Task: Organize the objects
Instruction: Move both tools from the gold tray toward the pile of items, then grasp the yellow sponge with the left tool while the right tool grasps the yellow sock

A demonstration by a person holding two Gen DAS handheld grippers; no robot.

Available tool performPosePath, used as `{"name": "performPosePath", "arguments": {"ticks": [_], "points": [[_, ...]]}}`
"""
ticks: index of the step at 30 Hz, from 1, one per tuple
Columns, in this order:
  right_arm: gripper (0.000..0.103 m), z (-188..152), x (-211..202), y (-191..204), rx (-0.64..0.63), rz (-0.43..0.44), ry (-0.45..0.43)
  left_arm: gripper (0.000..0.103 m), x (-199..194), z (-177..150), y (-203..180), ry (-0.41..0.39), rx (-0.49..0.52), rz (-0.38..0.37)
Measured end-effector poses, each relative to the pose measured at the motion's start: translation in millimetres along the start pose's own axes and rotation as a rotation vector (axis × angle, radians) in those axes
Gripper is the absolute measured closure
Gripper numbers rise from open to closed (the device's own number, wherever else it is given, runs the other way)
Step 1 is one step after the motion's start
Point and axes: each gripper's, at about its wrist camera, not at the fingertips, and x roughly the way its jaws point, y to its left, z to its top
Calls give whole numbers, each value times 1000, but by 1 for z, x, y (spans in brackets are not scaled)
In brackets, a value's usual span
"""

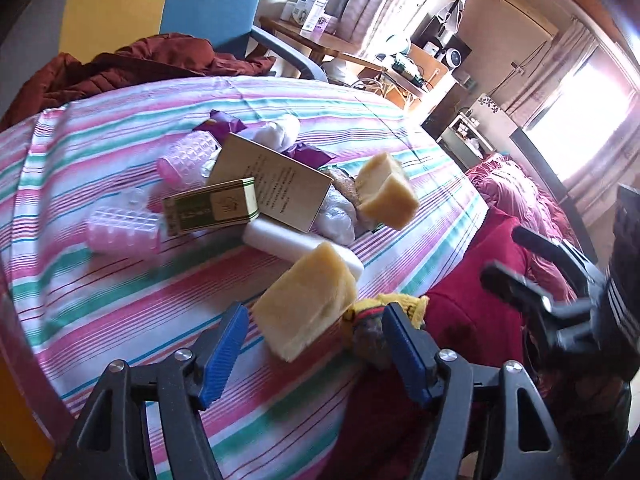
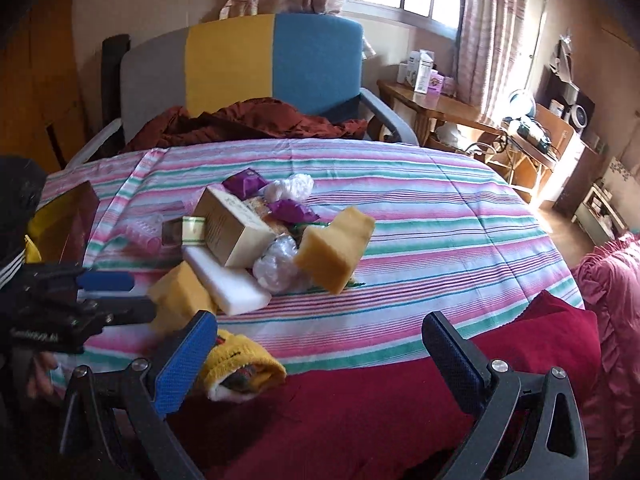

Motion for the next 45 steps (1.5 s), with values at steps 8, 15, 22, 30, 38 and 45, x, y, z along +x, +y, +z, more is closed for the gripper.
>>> {"name": "performPosePath", "arguments": {"ticks": [8, 15, 22, 30, 38, 45], "points": [[0, -10, 9, 18, -157, 107, 89, 32, 34, 9, 20, 43, -57, -47], [0, -5, 35, 50, -282, 198, 204, 49, 33, 6, 43, 27, -94, -86], [10, -6, 71, 70, -414, 179, 370, 59, 24, -5, 41, 28, -46, -84], [49, -6, 86, 63, -416, 151, 438, 20, 24, -7, 27, 40, 17, -49], [59, -3, 86, 56, -415, 167, 431, 42, 46, -5, 41, 69, -41, -95], [63, 3, 79, 43, -378, 178, 385, 51, 15, -14, 32, 1, 0, -81]]}}
